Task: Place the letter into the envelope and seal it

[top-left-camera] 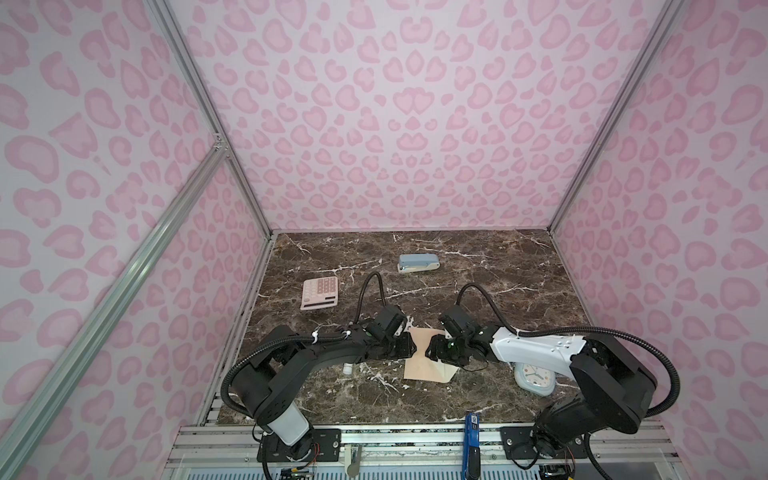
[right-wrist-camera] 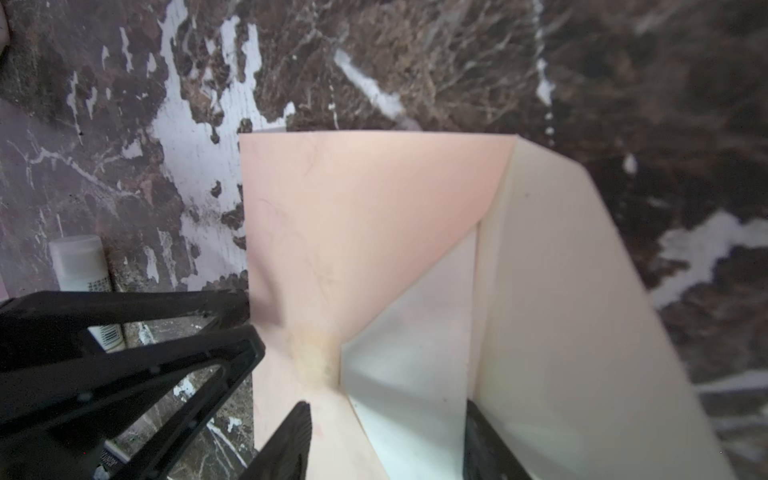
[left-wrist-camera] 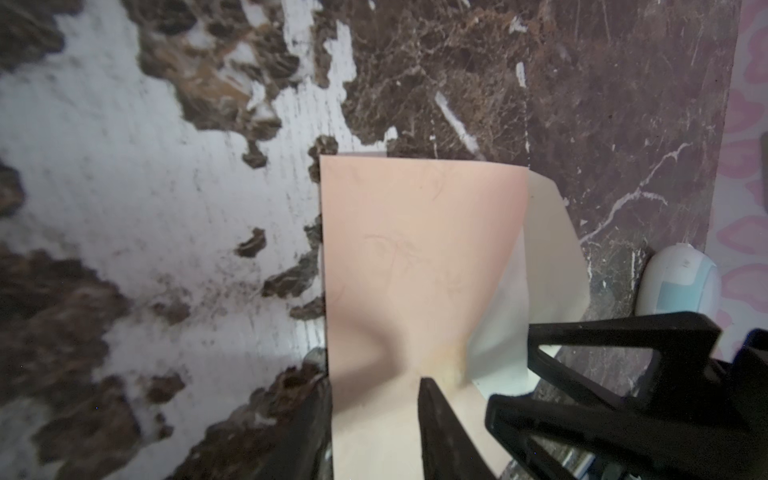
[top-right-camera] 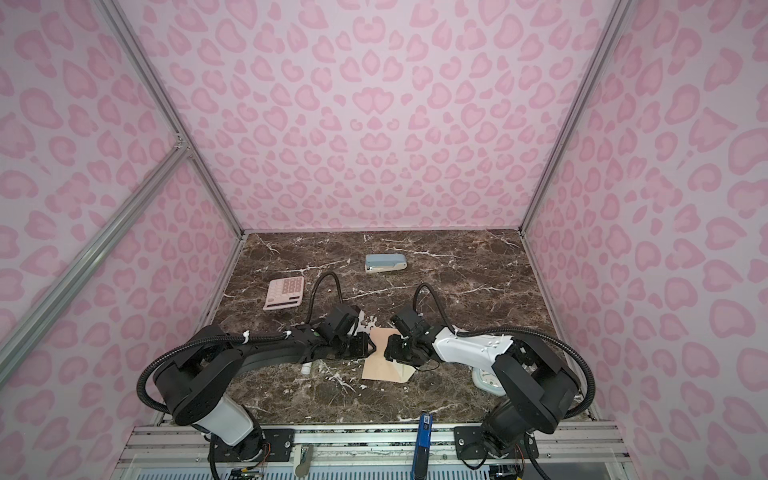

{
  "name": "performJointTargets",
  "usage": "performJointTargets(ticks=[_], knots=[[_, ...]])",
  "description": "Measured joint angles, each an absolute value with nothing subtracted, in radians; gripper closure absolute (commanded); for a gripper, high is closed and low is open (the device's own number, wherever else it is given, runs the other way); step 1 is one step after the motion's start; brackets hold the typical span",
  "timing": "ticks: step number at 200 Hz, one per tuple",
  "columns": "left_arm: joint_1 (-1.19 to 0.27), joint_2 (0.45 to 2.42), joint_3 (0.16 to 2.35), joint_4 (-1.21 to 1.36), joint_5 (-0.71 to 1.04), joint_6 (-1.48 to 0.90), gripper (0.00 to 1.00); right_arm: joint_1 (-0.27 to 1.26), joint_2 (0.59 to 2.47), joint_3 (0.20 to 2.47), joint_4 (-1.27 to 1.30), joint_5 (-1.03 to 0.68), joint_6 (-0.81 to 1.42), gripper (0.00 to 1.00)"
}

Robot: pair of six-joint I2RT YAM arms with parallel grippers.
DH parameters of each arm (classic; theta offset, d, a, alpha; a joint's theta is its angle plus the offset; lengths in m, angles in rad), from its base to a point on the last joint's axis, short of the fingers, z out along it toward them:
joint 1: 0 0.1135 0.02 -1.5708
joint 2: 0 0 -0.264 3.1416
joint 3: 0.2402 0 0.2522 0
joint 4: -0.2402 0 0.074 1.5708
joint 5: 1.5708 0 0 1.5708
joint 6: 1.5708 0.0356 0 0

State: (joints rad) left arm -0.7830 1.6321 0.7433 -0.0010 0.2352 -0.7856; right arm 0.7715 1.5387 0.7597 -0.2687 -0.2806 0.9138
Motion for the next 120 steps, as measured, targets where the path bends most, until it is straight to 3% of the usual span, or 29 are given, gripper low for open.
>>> performJointTargets(ticks=[120], knots=[[-0.784, 1.627, 0.743, -0.01, 0.235, -0.786, 0.61, 0.778, 1.556, 0.791, -0.289, -0.281, 0.906, 0.42]])
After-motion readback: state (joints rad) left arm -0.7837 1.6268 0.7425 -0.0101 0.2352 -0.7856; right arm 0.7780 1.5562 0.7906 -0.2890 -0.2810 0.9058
